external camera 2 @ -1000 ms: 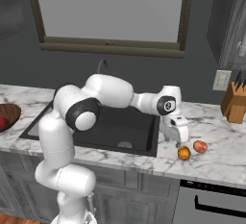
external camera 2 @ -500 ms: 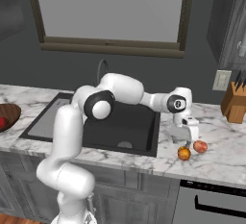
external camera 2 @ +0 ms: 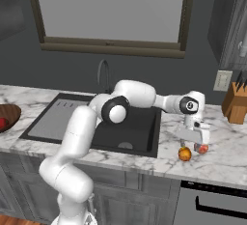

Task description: There is a mixed pile of frozen fruits and vegetables on the counter. Locate all the frozen vegetables and place the items in a bowl on the counter. Take all the frozen fruits and defrost them in a running sink.

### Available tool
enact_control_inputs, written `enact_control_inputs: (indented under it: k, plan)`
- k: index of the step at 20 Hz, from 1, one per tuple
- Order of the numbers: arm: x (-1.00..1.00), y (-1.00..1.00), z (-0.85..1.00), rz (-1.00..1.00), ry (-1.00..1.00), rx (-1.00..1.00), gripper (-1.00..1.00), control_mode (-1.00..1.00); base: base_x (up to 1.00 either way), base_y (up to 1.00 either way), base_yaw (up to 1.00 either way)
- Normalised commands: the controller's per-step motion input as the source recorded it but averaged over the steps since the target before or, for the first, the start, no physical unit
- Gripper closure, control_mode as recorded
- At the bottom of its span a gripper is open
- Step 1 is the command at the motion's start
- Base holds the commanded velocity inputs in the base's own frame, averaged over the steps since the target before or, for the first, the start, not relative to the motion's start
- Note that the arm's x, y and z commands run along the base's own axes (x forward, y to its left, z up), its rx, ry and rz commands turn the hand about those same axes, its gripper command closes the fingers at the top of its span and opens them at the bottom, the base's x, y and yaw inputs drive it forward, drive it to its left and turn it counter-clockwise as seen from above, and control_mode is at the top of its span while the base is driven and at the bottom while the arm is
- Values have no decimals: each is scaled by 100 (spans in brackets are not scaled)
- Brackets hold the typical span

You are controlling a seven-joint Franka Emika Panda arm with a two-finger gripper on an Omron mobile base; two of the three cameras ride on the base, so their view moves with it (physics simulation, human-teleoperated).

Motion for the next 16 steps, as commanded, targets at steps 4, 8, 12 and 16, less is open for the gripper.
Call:
enact_control_inputs:
  k: [4,8,12,16]
  plan:
    - [-28,17,-12,-3,5,0,-100,-100,0,0,0]
    - [-25,21,-8,-3,4,0,-100,-100,0,0,0]
    - [-25,23,-6,-3,1,0,-100,-100,0,0,0]
    - [-35,15,-1,-7,-4,0,-100,-100,0,0,0]
